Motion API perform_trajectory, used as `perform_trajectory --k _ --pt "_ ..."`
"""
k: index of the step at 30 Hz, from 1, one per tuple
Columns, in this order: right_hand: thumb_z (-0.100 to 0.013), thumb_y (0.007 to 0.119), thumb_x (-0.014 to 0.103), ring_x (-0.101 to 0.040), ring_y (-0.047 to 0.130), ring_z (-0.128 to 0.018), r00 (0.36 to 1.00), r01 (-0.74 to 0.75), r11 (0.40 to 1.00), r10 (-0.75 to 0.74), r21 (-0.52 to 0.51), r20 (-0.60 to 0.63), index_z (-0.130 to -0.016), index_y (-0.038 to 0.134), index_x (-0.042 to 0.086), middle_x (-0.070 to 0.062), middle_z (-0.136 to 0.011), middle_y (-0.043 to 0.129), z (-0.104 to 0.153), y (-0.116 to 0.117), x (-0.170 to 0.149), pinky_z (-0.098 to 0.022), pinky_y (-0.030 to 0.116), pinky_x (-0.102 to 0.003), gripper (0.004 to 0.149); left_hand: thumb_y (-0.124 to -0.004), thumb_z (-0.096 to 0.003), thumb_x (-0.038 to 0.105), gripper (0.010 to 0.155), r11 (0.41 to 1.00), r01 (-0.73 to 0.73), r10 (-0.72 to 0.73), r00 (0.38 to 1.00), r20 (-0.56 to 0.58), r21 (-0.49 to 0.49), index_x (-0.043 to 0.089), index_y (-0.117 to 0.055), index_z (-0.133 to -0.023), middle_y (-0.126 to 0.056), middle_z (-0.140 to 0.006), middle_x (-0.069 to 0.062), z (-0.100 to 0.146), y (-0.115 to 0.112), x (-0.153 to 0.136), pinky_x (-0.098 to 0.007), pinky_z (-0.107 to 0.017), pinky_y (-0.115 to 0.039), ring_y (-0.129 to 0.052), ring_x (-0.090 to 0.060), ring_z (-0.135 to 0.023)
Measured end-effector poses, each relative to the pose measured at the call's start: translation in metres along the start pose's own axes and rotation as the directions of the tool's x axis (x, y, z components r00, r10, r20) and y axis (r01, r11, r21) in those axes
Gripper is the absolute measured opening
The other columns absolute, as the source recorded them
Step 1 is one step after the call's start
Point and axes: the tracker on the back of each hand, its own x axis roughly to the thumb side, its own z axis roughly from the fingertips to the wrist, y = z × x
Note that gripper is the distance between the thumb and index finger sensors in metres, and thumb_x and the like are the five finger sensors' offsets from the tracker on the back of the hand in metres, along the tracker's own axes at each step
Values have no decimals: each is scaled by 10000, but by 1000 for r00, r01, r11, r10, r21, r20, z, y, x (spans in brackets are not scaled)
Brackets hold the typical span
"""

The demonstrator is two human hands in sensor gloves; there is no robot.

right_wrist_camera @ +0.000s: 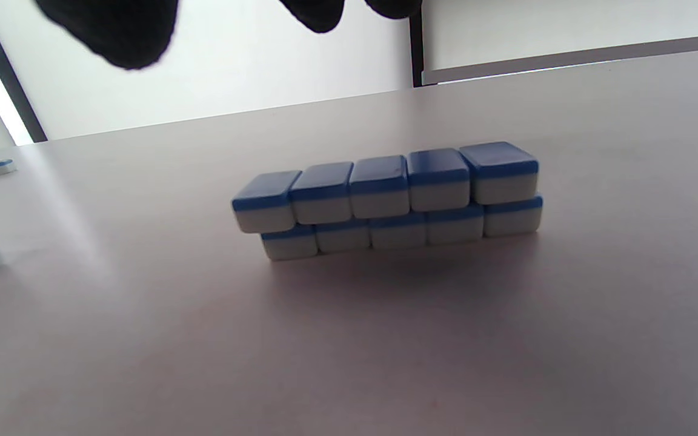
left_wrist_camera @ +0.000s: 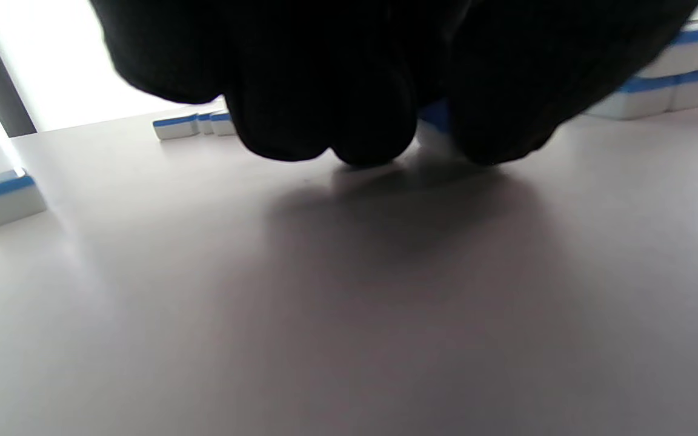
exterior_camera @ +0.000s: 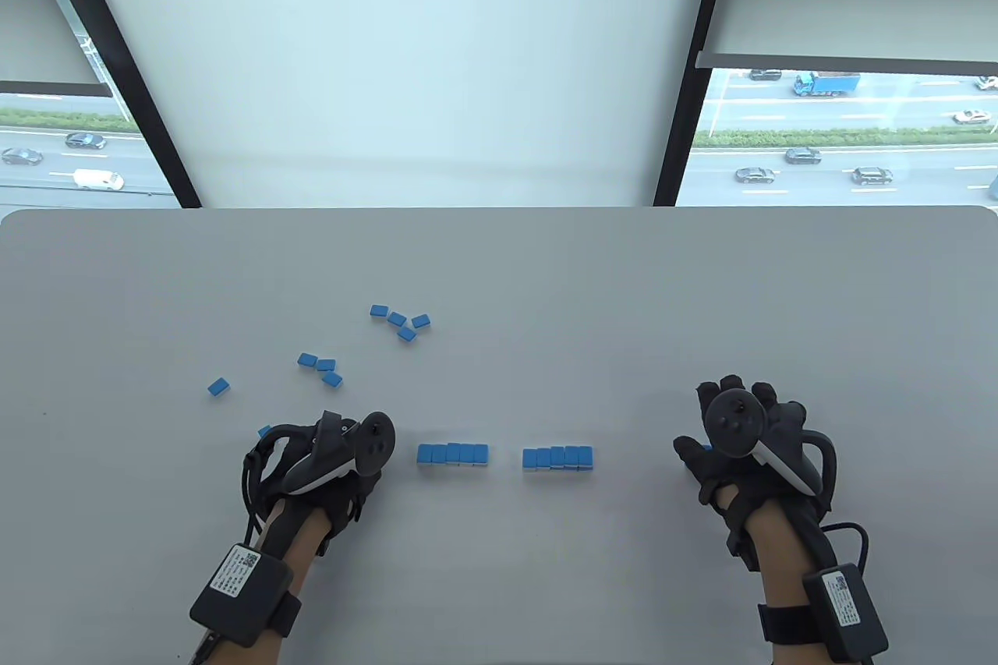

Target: Build mahjong tile wall

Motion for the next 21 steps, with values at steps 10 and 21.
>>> perform_trajectory --k 10,21 --pt "-412 680 618 -474 202 -971 1000 -3 1000 3 8 6 -1064 363 227 -77 -1122 258 0 0 1 -602 144 -673 824 -875 -388 499 632 993 -107 107 994 -5 -57 345 -709 -978 -868 -902 64 3 4 -10 -528 -635 -744 -900 -221 -783" --pt "-413 679 617 -474 203 -971 1000 1 1000 -1 -2 7 -1063 364 227 -78 -1122 259 1 -2 1 -603 146 -672 821 -871 -393 498 618 965 -190 214 969 -122 179 325 -741 -972 -868 -932 37 5 58 -76 -545 -638 -737 -898 -252 -800"
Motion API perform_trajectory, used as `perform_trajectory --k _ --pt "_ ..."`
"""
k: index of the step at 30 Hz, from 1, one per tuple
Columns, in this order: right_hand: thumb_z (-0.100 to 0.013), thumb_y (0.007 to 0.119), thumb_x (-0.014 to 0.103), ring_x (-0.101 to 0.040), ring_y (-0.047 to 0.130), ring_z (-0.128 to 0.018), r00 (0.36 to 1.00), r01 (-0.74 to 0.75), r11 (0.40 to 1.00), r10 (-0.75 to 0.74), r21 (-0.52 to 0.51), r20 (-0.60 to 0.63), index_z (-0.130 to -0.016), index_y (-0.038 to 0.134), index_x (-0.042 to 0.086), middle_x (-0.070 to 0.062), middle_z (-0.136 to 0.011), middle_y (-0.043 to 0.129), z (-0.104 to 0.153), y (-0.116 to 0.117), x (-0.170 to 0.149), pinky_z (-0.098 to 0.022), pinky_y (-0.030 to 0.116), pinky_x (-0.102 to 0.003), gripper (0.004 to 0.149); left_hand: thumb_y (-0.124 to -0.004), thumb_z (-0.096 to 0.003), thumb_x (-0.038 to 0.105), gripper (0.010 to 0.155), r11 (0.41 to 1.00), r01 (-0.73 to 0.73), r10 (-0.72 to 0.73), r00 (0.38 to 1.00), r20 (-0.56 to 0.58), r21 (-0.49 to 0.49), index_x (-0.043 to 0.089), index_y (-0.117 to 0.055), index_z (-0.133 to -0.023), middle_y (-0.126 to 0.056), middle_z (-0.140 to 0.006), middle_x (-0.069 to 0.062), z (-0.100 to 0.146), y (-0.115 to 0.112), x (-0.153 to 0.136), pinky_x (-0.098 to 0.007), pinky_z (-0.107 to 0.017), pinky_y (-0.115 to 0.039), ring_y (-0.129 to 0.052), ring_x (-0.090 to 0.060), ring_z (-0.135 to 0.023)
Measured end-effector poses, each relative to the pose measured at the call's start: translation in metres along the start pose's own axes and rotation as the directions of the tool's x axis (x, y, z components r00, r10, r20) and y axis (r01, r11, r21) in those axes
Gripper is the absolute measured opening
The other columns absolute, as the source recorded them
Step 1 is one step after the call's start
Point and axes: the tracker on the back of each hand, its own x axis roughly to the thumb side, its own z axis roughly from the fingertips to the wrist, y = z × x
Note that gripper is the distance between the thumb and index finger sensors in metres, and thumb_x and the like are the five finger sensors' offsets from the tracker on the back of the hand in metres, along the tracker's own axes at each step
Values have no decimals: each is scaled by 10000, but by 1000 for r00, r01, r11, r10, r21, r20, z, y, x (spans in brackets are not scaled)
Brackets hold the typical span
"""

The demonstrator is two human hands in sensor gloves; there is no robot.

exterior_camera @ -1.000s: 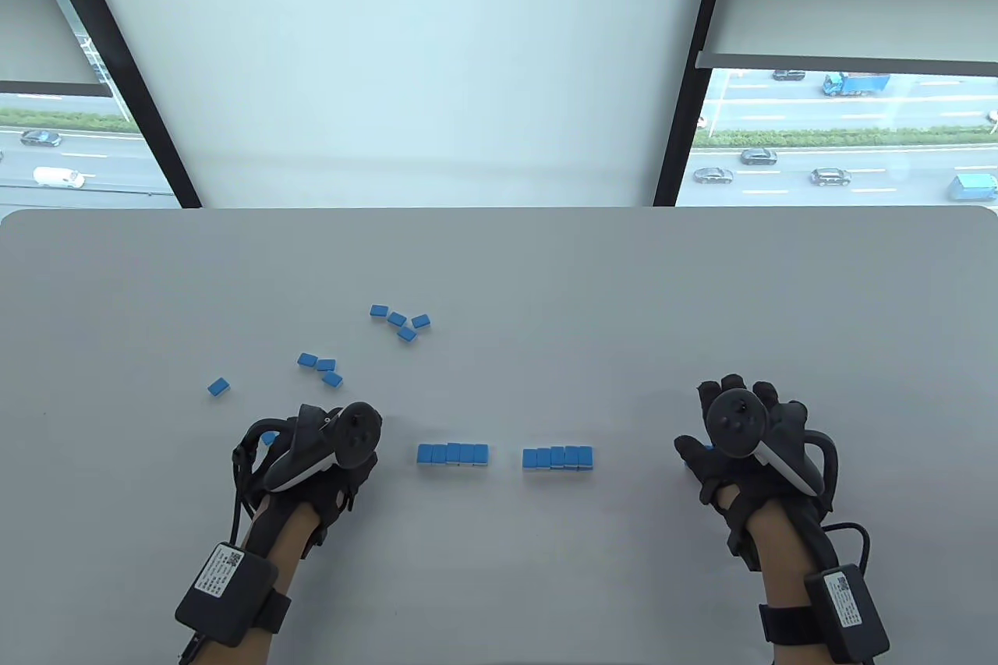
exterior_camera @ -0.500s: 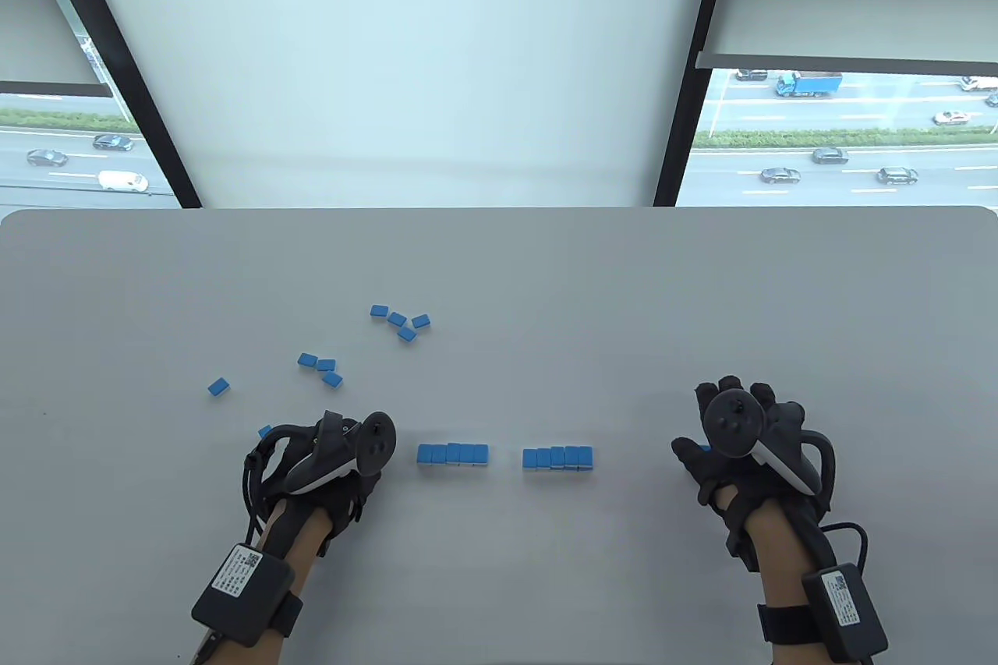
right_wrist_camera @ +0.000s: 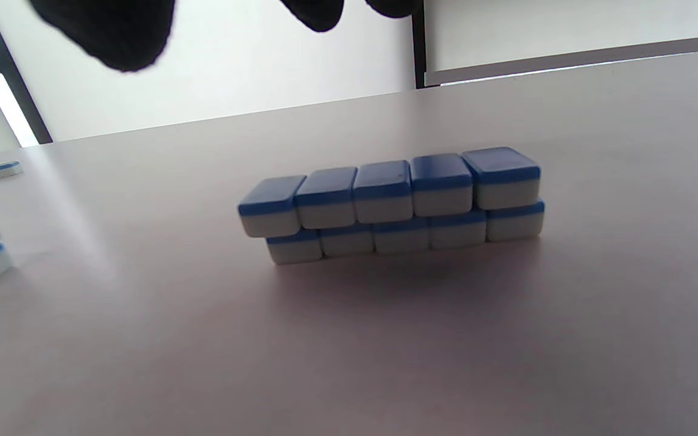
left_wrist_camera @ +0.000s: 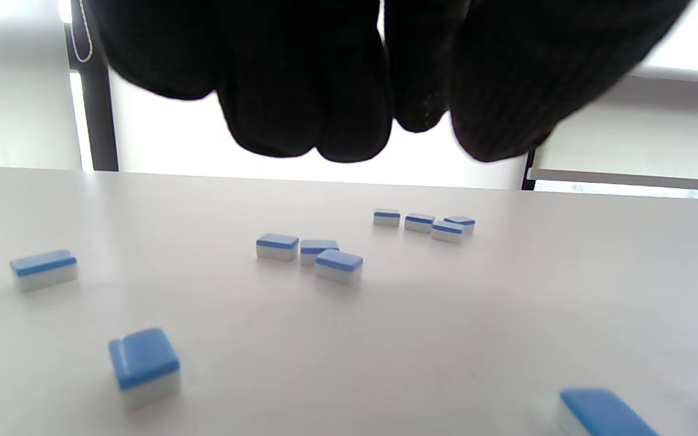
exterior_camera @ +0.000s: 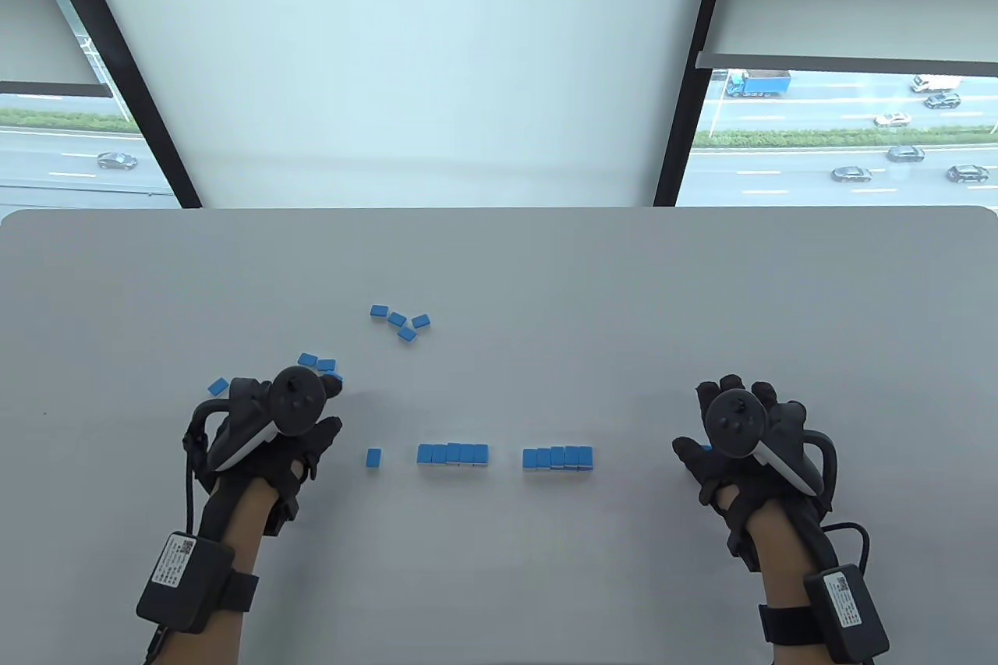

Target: Build mahjong tile wall

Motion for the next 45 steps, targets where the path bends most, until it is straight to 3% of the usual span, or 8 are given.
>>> perform_trajectory --k 3,10,16,23,32,36,45 --pt "-411 679 617 -473 203 -971 1000 -2 1000 2 -1 0 -1063 365 227 -79 -1122 260 0 0 0 -603 146 -672 822 -874 -388 504 616 997 75 -74 997 -36 15 324 -750 -965 -874 -924 43 -18 -3 -3 -539 -628 -746 -906 -247 -790" --pt "-414 680 614 -474 203 -970 1000 -3 1000 3 -3 -12 -1063 365 225 -80 -1121 261 1 -1 -2 -602 146 -673 820 -872 -360 577 601 983 157 -173 966 -194 -98 272 -863 -878 -980 -804 41 -64 -39 -2 -524 -556 -809 -991 -234 -676" --pt "-414 681 613 -474 203 -970 1000 -2 1000 2 0 -17 -1063 367 225 -79 -1121 261 1 -1 -3 -602 146 -672 819 -881 -335 640 642 975 188 -214 938 -273 -118 236 -915 -833 -1034 -741 25 -76 -56 6 -514 -505 -854 -1043 -230 -606" --pt "-414 682 611 -474 205 -970 1000 -8 1000 8 2 -16 -1062 370 226 -81 -1121 262 1 -1 -3 -603 147 -672 816 -906 -337 601 592 960 272 -278 926 -256 -60 231 -938 -798 -1055 -700 33 -76 -63 17 -507 -482 -871 -1061 -218 -571" --pt "-414 682 611 -474 206 -970 1000 -10 1000 10 3 -13 -1063 369 224 -80 -1121 264 1 -1 -2 -603 148 -672 817 -895 -337 608 600 944 324 -330 924 -192 -65 250 -904 -819 -1016 -727 47 -75 -62 18 -507 -519 -841 -1025 -207 -603" --pt "-414 682 611 -474 205 -971 1000 -8 1000 8 6 -11 -1063 369 224 -80 -1122 261 1 -1 -1 -603 147 -672 817 -883 -345 597 599 956 291 -294 946 -137 -46 258 -887 -839 -999 -752 46 -65 -50 17 -512 -537 -826 -1007 -223 -627" --pt "-413 682 611 -474 206 -970 1000 -6 1000 6 -1 -5 -1063 369 224 -80 -1122 262 0 -1 -1 -602 146 -673 819 -880 -345 599 599 968 229 -230 973 -4 105 285 -872 -855 -982 -774 62 -18 -11 12 -499 -572 -813 -991 -211 -647"
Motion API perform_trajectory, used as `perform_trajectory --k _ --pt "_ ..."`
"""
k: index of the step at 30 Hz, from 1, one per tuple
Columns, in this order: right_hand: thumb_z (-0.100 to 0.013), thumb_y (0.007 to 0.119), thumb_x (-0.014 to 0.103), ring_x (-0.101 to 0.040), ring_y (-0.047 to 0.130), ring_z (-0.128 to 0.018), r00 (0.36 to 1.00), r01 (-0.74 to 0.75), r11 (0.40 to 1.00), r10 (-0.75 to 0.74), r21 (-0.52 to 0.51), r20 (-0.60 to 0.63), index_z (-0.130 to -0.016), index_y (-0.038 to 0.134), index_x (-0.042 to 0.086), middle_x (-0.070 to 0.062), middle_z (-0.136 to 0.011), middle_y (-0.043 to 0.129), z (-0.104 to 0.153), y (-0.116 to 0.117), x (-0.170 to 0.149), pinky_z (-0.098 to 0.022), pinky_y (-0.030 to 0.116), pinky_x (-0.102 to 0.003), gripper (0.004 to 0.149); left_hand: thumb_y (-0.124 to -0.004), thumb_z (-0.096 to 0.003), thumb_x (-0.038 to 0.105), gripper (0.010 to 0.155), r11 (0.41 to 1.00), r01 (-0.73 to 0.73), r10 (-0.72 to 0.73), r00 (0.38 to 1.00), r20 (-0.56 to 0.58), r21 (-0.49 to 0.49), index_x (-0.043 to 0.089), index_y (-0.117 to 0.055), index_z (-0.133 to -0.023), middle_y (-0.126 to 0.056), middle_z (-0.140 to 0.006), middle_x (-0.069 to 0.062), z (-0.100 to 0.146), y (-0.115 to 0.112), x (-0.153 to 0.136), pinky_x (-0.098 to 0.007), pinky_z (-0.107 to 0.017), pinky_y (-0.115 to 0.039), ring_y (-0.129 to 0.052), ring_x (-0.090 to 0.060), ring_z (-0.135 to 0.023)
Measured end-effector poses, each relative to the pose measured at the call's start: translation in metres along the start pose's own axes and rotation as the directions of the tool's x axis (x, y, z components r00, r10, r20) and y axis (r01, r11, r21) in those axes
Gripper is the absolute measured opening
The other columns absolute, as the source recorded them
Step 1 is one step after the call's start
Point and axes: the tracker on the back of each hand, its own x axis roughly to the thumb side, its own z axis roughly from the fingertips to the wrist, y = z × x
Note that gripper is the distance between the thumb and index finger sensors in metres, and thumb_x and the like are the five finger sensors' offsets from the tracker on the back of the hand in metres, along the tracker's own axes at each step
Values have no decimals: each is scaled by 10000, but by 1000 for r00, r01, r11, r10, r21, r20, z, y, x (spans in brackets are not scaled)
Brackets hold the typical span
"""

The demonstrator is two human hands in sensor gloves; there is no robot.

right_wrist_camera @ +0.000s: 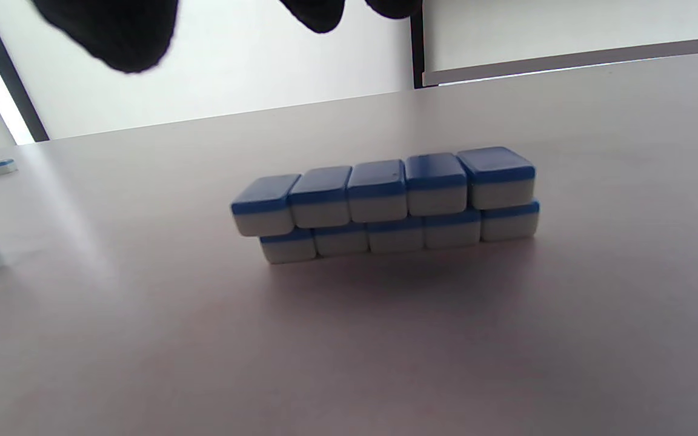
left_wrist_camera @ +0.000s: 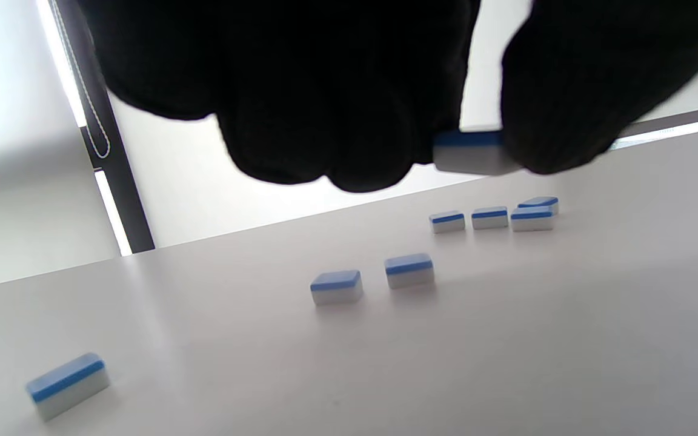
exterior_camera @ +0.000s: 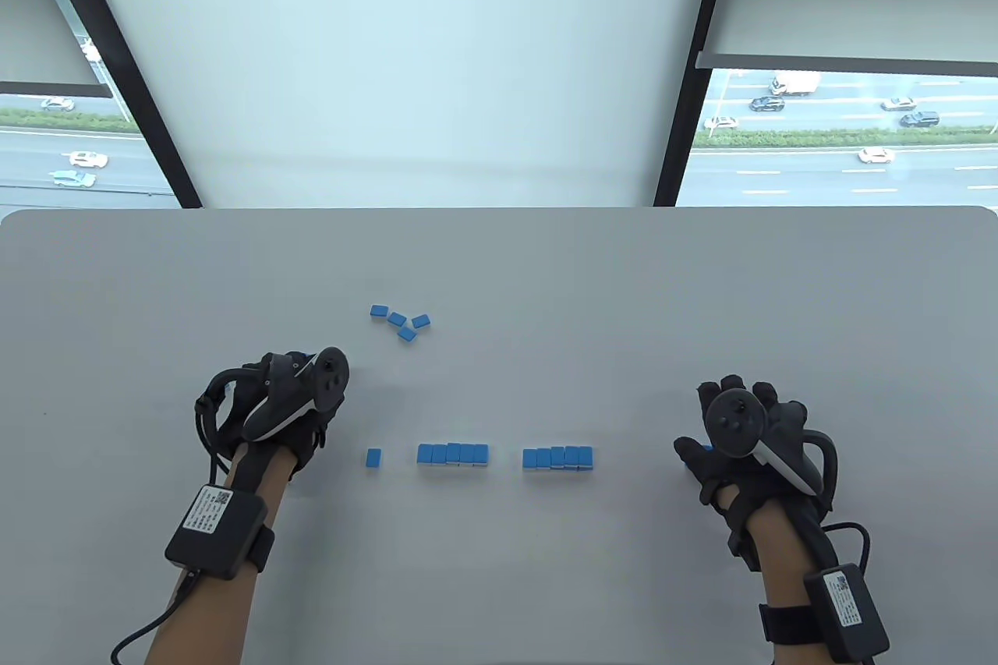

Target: Build mahjong tile wall

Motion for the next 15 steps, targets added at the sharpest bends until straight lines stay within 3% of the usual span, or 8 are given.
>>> perform_trajectory --k 8,15 --pt "-415 681 611 -473 206 -971 1000 -13 1000 13 2 3 -1063 368 225 -80 -1121 263 0 1 2 -602 148 -673 817 -872 -348 590 591 998 -45 41 994 106 35 322 -853 -875 -937 -838 75 35 -10 5 -502 -635 -766 -943 -210 -727" --pt "-415 681 611 -473 206 -971 1000 -13 1000 13 4 -1 -1063 369 225 -80 -1121 263 1 1 2 -603 148 -672 816 -875 -353 587 589 980 -91 116 984 137 -175 320 -849 -877 -925 -864 71 35 -34 16 -517 -647 -751 -928 -221 -761"
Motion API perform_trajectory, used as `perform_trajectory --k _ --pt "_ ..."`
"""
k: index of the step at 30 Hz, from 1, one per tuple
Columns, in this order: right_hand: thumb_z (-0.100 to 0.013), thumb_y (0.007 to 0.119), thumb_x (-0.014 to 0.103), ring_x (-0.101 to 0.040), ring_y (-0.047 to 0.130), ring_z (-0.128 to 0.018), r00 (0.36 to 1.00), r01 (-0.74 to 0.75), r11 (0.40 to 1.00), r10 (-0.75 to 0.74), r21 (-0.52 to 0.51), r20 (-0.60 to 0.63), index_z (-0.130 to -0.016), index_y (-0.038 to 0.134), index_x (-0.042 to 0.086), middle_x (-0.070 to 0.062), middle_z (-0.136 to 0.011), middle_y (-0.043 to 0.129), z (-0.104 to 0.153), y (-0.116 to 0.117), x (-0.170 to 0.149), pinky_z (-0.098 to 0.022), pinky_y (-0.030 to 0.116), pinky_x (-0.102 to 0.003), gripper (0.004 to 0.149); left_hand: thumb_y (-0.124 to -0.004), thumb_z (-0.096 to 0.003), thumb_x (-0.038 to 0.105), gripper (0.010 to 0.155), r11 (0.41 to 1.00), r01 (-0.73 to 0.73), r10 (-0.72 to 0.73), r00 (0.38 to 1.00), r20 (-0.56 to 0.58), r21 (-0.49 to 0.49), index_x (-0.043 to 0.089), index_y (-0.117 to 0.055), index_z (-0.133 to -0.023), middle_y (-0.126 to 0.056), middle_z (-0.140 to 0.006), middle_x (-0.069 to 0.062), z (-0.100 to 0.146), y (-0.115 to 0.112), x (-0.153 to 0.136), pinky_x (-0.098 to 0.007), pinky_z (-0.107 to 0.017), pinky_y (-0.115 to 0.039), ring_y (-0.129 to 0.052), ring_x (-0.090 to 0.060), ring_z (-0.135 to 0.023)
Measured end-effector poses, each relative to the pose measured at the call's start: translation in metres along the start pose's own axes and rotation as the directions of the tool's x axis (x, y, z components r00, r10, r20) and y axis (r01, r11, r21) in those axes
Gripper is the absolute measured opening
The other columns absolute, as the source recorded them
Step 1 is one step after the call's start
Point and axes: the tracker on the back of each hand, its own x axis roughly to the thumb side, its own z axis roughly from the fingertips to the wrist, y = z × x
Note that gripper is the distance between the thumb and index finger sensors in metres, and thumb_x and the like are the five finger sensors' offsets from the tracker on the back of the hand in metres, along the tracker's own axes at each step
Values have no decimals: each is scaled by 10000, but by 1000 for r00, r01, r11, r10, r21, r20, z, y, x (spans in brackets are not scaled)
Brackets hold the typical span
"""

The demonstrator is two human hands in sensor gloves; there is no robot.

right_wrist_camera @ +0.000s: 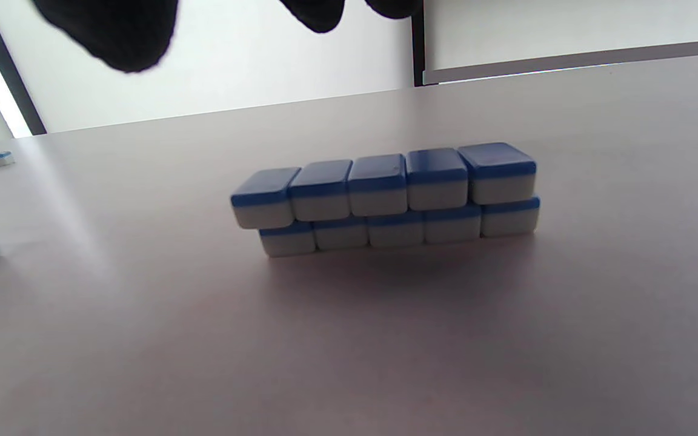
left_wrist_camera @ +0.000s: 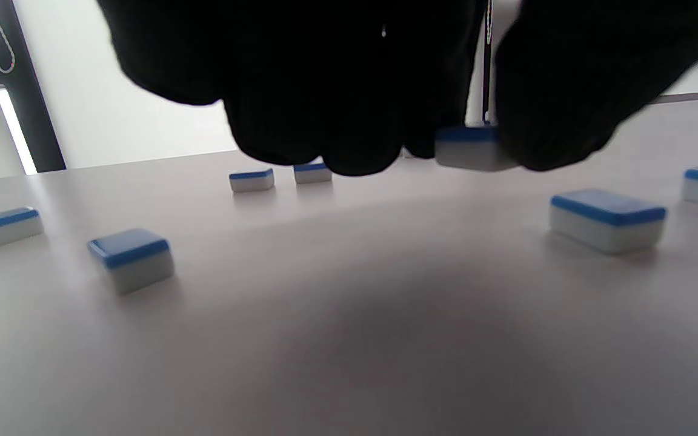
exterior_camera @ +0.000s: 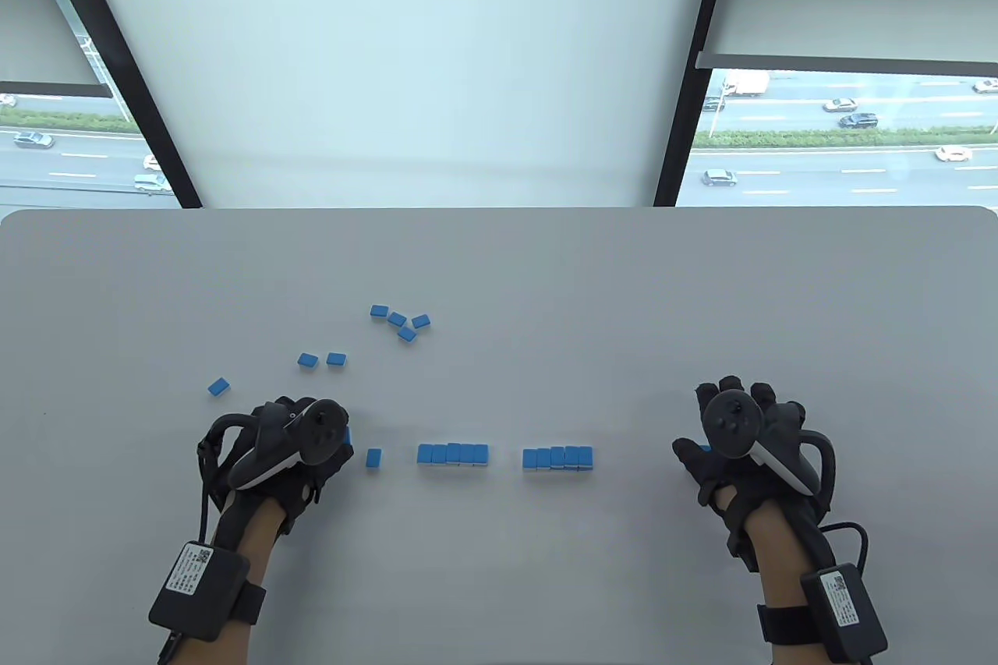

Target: Build mahjong tile wall

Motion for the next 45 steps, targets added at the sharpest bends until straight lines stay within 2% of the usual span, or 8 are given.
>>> perform_trajectory --k 7,29,31,40,45 --pt "-415 680 611 -475 206 -970 1000 -3 1000 3 4 2 -1063 368 225 -79 -1121 262 0 1 1 -603 148 -672 816 -887 -352 582 585 997 12 -10 1000 21 -73 345 -839 -884 -923 -873 78 -3 -9 9 -526 -652 -741 -916 -230 -780" --pt "-417 679 613 -474 206 -970 1000 -3 1000 3 1 10 -1063 363 227 -81 -1121 260 0 1 3 -603 148 -672 816 -878 -363 571 593 996 0 2 1000 25 -92 409 -783 -926 -901 -894 67 -3 -13 13 -540 -658 -722 -894 -241 -798" --pt "-414 679 613 -475 206 -970 1000 -4 1000 4 1 10 -1063 363 227 -79 -1121 261 0 1 3 -602 147 -673 818 -877 -362 575 616 995 -39 40 999 12 -91 400 -767 -942 -897 -904 67 -2 -9 8 -543 -661 -719 -890 -246 -807" --pt "-415 679 613 -474 205 -970 1000 4 1000 -4 -4 11 -1063 362 227 -80 -1121 260 0 0 2 -602 148 -672 818 -857 -378 556 608 989 -121 131 983 -129 85 363 -772 -948 -874 -936 42 15 20 -41 -552 -657 -715 -879 -265 -818" --pt "-414 679 613 -473 206 -971 1000 4 1000 -4 -4 14 -1063 364 225 -79 -1121 261 0 1 2 -603 148 -672 819 -852 -387 551 617 989 -131 143 963 -228 66 341 -764 -960 -854 -961 22 17 14 -65 -561 -657 -708 -868 -269 -836"
